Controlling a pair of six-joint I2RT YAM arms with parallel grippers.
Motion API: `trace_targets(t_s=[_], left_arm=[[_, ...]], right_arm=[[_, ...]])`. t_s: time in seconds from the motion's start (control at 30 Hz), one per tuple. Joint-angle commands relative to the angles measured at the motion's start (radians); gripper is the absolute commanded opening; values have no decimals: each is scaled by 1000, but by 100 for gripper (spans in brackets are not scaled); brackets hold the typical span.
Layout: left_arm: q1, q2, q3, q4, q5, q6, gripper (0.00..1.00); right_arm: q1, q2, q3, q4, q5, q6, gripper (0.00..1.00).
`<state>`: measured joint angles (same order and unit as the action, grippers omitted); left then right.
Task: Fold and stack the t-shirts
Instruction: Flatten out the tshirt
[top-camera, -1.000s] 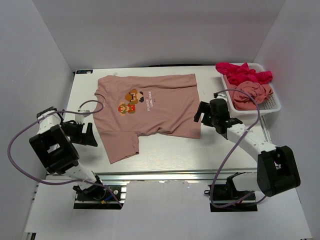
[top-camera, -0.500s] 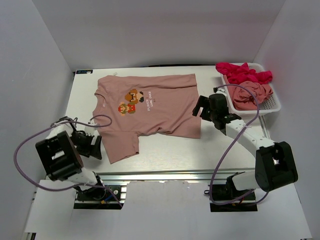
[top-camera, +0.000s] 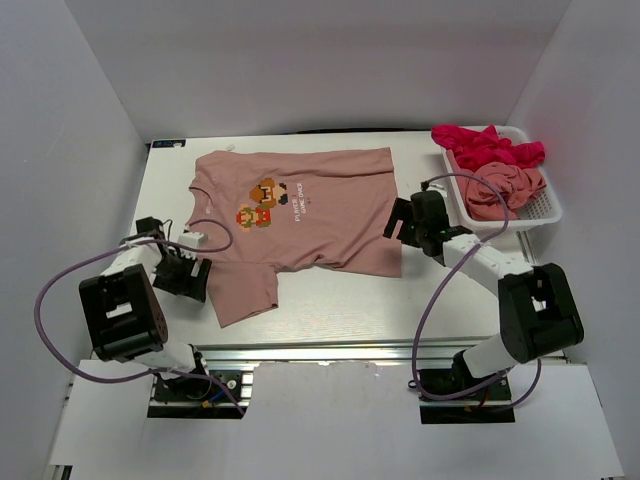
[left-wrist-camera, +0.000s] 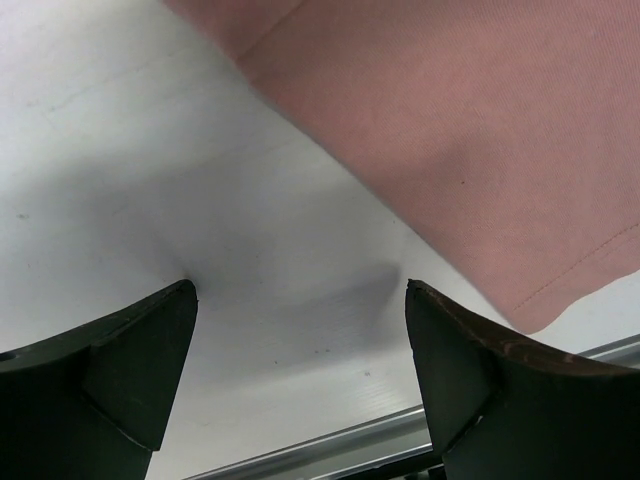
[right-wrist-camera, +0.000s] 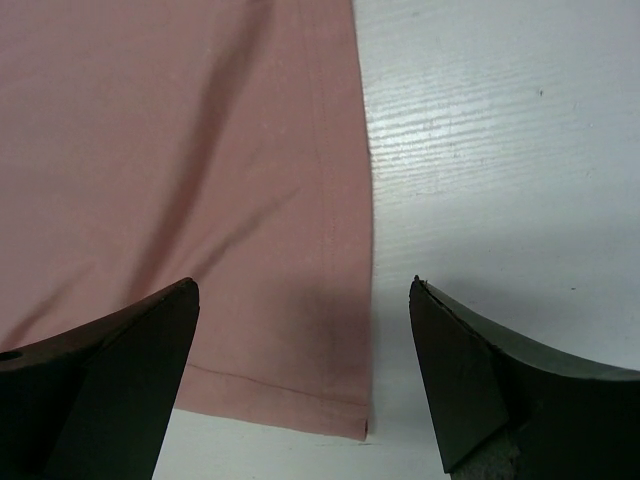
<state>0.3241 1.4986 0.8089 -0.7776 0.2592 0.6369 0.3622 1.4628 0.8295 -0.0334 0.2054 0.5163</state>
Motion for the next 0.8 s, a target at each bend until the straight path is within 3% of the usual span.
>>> trace_targets(t_s=[0.0,0.13,0.37,0.47,0.63,0.77], left_arm=[[-33,95,-1,14,52,27,95],[-51,143,39,-80,119,101,94],[-97,288,137,-382,210,306,94],[-114,347,148,-414,210,316,91],[-126,256,135,-359,215,278,91],[-157,294,127,-335,175,238,92]], right_arm=[[4,45,30,21,12,10,89],[4,80,-6,47,-11,62,89],[4,99,-24,61,-24,111,89],[6,80,-21,38,-23,117,89],[9,13,-20,-2,9,129,89],[9,-12,0,-22,34,133,89]])
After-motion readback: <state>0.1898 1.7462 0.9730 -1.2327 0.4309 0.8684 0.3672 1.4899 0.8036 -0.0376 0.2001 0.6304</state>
